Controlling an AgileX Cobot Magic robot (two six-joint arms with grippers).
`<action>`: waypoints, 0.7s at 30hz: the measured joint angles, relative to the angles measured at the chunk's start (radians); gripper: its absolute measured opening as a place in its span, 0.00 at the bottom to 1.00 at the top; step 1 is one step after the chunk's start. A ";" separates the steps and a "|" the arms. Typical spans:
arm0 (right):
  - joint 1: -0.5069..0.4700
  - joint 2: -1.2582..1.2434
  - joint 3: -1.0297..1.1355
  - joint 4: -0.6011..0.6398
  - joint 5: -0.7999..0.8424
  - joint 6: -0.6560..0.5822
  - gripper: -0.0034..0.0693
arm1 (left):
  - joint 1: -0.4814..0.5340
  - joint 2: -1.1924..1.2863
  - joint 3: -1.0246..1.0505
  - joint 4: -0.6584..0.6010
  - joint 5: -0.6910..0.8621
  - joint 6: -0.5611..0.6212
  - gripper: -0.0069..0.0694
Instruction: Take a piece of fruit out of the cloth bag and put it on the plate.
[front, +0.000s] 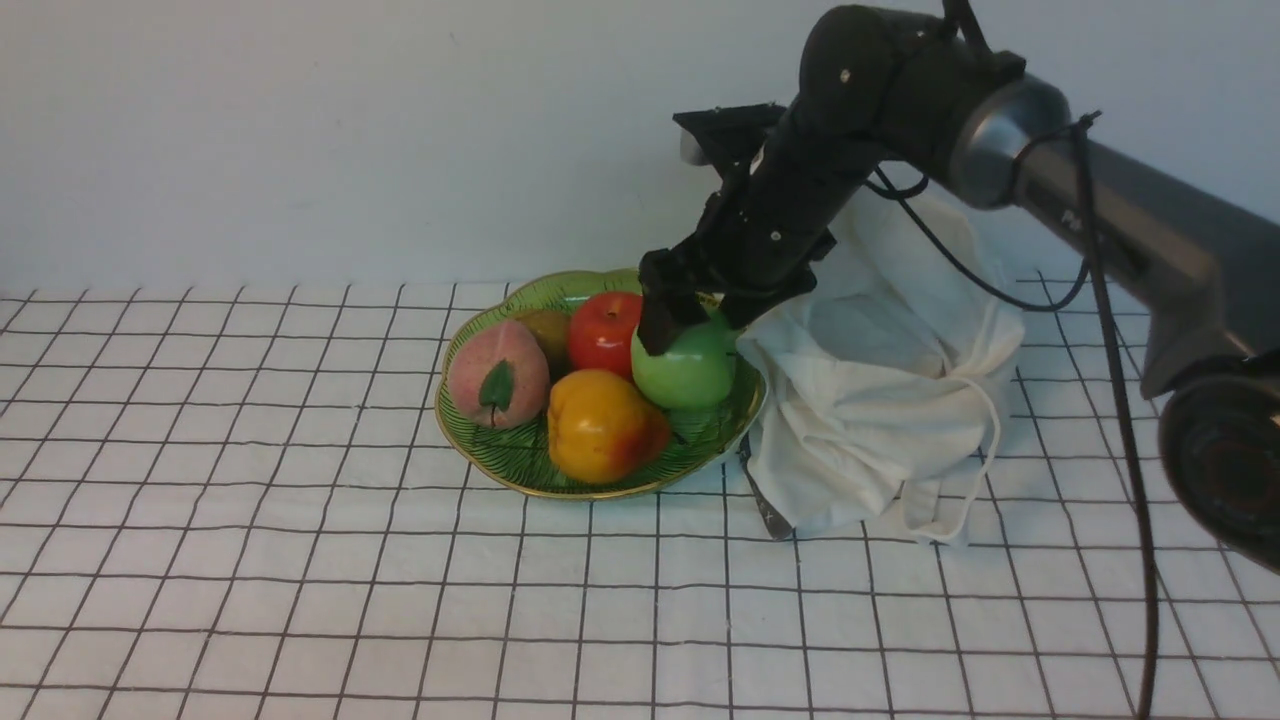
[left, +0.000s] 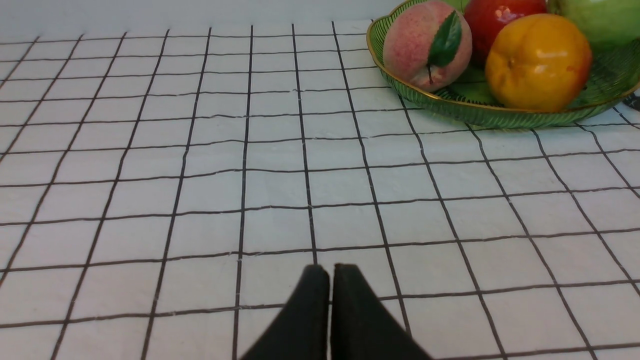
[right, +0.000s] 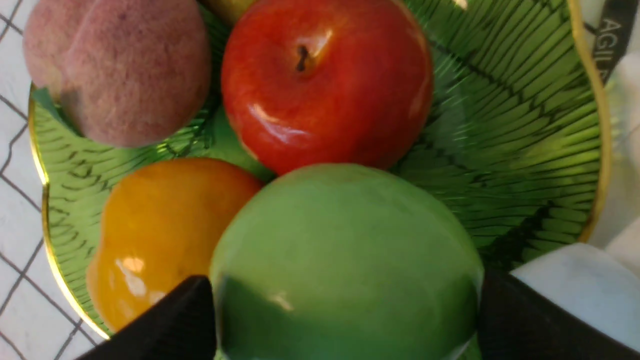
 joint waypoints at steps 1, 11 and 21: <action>0.002 0.000 0.000 0.000 0.000 0.012 0.98 | 0.000 0.000 0.000 0.000 0.000 0.000 0.08; 0.005 -0.063 0.003 -0.063 0.000 0.151 1.00 | 0.000 0.000 0.000 0.000 0.000 0.000 0.08; 0.005 -0.498 0.027 -0.062 0.007 0.214 0.81 | 0.000 0.000 0.000 0.000 0.000 0.000 0.08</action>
